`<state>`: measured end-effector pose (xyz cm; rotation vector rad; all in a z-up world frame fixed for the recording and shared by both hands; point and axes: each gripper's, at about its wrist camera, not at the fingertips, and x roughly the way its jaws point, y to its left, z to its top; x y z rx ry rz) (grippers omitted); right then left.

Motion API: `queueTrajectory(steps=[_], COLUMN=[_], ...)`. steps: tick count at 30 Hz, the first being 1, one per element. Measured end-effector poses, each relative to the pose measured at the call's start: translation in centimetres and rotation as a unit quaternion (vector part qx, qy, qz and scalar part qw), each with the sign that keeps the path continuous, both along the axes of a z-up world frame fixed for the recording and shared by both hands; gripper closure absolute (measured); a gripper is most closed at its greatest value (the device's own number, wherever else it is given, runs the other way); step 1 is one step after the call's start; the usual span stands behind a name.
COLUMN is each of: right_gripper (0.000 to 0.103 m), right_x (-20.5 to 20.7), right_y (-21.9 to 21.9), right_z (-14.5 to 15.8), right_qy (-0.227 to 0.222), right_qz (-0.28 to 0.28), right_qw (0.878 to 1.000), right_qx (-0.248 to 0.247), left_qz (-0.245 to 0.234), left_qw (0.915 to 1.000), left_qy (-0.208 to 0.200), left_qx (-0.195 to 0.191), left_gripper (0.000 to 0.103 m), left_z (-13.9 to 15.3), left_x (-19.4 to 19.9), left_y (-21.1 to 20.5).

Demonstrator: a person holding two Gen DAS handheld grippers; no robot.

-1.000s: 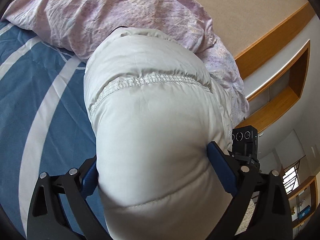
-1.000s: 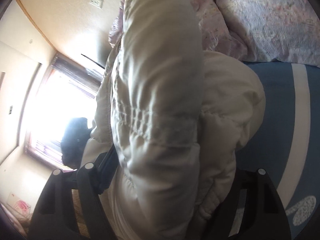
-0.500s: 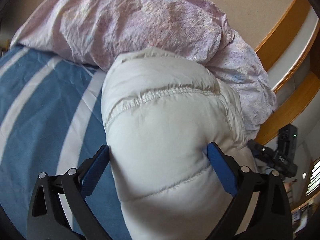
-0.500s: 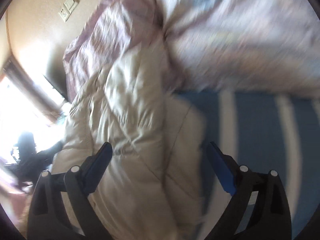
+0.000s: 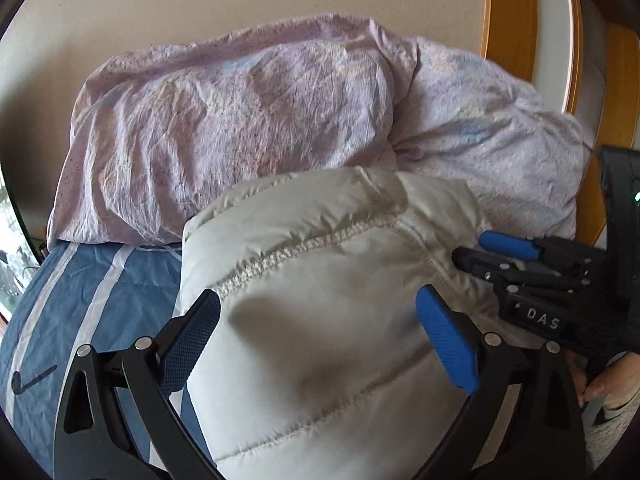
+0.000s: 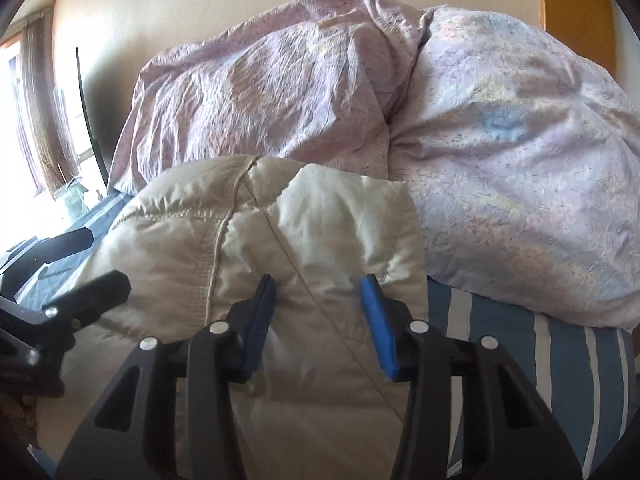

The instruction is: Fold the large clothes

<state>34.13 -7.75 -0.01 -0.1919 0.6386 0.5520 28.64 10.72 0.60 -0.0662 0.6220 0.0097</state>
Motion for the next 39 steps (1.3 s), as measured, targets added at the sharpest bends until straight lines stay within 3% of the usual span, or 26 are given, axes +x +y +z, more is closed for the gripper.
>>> queueTrajectory(steps=[6, 20, 30, 39], right_gripper=[0.057, 0.053, 0.052, 0.041], right_x=[1.8, 4.0, 4.8, 1.4], right_y=[2.2, 2.1, 2.2, -0.5], right_z=[-2.7, -6.0, -6.6, -5.0], right_qy=[0.003, 0.015, 0.021, 0.051], right_qz=[-0.006, -0.011, -0.015, -0.042], right_qw=[0.999, 1.0, 1.0, 0.998], right_qx=[-0.037, -0.01, 0.0, -0.004], left_qz=[0.005, 0.03, 0.04, 0.04], left_qw=[0.9997, 0.9987, 0.9982, 0.9985], left_qy=[0.023, 0.031, 0.027, 0.013], left_qx=[-0.011, 0.027, 0.035, 0.034], left_gripper=[0.001, 0.001, 0.001, 0.001], left_z=[-2.1, -4.3, -4.5, -4.3], left_x=[1.1, 2.8, 3.1, 2.3], left_y=[0.7, -0.6, -0.8, -0.9])
